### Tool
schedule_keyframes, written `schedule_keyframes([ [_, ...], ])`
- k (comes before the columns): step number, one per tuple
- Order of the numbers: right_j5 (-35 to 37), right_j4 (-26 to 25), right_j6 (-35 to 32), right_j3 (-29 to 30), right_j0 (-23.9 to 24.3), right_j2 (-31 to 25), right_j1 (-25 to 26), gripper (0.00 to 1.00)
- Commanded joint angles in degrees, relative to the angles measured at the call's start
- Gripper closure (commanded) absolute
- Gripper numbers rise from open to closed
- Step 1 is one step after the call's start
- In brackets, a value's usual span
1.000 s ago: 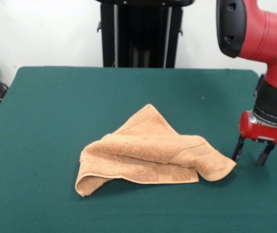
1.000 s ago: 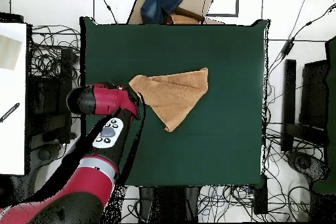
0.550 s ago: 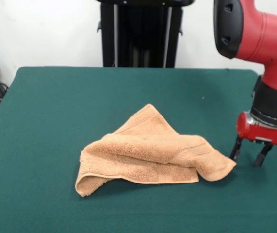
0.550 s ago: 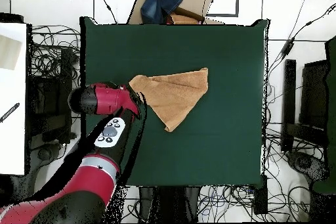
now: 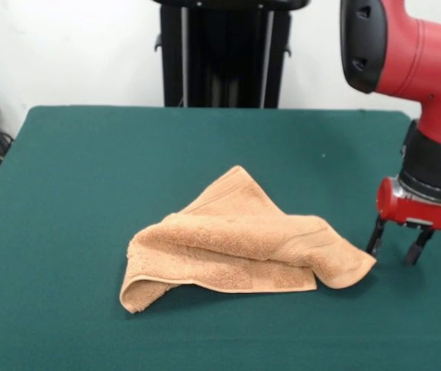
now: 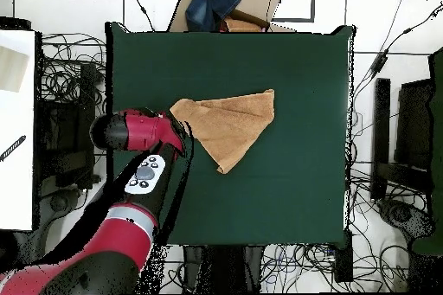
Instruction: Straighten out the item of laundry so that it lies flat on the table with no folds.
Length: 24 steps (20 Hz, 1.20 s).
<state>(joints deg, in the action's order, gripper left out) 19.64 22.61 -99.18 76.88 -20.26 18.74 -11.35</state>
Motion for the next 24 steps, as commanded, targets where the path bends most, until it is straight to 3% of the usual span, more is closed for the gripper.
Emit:
schedule_keyframes([
  [1,8.04,2.46,-15.03,0.18,0.70,-1.14,-0.86,0.00],
  [11,9.15,2.06,-14.92,-0.16,0.94,-1.03,-1.01,0.00],
  [24,7.66,2.36,-14.68,-2.94,1.97,-2.15,2.33,0.00],
])
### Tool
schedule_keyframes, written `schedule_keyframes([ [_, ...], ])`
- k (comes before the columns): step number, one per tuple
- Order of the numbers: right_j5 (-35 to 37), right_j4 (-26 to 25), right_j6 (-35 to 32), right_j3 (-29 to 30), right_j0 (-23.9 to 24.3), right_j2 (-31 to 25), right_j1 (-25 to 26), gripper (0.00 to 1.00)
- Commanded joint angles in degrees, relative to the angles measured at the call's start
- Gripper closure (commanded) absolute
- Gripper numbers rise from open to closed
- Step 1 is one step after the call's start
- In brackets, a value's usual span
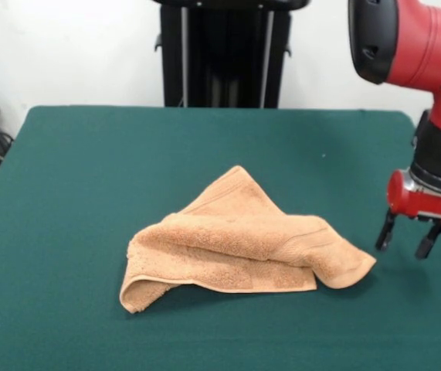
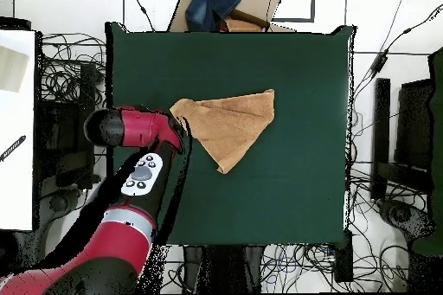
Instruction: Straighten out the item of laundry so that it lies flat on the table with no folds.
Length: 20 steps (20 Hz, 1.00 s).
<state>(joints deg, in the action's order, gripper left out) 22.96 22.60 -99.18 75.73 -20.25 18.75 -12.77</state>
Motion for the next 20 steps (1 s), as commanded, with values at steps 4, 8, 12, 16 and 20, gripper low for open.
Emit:
schedule_keyframes([
  [4,4.17,2.31,-13.87,-2.22,2.98,-3.40,4.72,0.00],
  [8,2.72,2.26,-13.79,-1.08,3.38,-4.15,4.25,0.00],
  [12,3.11,2.07,-13.68,-1.33,3.50,-3.95,4.11,0.00],
  [16,2.87,1.94,-13.75,-0.62,3.49,-3.97,3.52,0.00],
  [20,3.12,1.85,-13.76,-0.25,3.39,-3.80,3.02,0.00],
])
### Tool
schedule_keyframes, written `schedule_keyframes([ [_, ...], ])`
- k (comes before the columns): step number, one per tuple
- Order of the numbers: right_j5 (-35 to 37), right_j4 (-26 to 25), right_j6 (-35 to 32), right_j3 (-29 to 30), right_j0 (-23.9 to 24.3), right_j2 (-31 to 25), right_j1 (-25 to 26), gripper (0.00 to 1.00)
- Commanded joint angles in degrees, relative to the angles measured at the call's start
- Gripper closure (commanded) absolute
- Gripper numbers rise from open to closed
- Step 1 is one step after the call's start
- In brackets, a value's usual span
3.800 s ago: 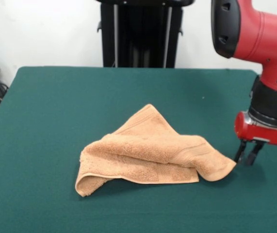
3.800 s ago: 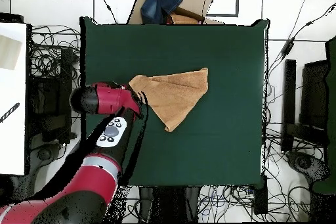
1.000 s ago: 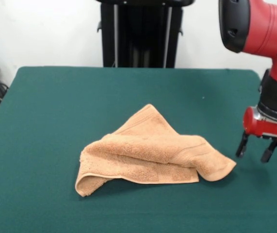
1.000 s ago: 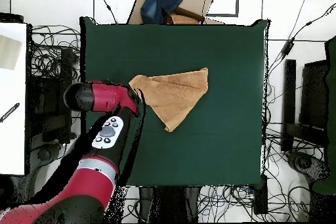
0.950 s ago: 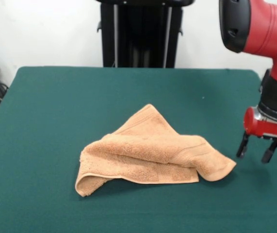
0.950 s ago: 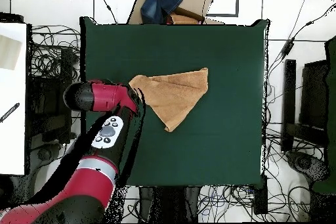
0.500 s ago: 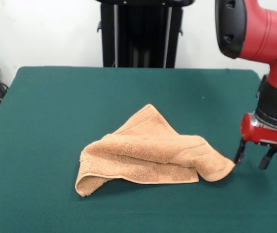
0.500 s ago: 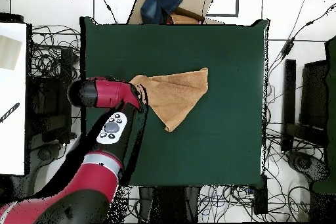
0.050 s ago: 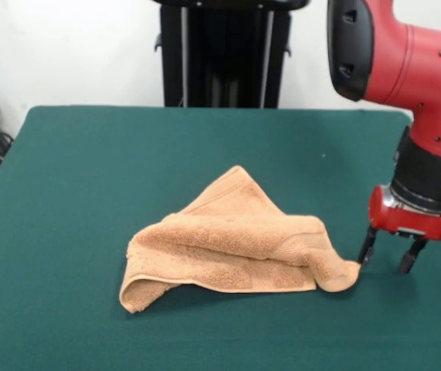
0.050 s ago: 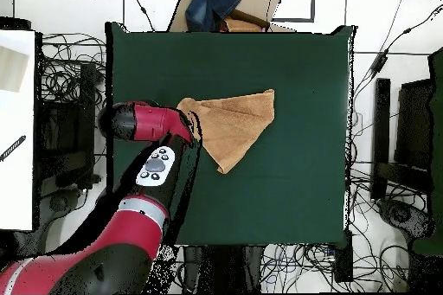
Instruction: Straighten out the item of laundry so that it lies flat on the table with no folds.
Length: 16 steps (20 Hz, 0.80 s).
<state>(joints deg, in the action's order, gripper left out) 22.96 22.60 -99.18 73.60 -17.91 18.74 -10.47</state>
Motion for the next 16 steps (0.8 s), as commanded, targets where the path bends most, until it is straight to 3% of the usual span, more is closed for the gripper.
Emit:
schedule_keyframes([
  [1,3.14,1.82,-13.75,1.95,1.04,-3.74,0.66,0.00],
  [16,6.71,1.50,-14.11,3.22,0.25,-2.36,-2.27,0.00],
])
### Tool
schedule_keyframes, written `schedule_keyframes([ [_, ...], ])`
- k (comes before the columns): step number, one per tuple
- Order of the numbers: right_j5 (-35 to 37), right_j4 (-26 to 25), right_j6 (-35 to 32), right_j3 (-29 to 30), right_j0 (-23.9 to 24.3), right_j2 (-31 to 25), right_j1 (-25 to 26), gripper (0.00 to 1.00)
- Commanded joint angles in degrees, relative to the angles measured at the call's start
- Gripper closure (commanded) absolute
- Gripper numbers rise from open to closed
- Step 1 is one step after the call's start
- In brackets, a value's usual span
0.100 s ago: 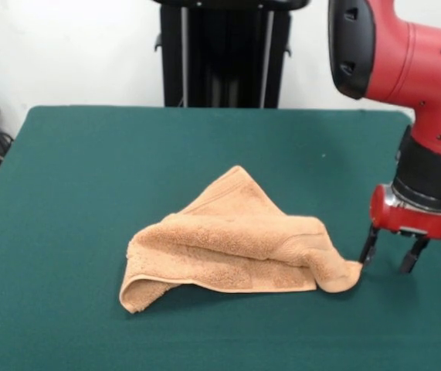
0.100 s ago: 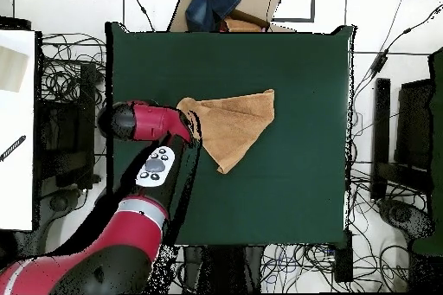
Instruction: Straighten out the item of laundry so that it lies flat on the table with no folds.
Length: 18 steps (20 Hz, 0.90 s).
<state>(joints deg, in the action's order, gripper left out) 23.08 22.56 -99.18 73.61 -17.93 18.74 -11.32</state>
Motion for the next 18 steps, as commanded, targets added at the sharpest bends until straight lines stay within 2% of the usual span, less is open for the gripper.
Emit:
schedule_keyframes([
  [1,6.66,1.52,-14.07,3.22,0.29,-2.41,-1.50,0.00],
  [18,5.50,1.27,-14.10,3.26,0.58,-2.81,-0.95,0.00],
])
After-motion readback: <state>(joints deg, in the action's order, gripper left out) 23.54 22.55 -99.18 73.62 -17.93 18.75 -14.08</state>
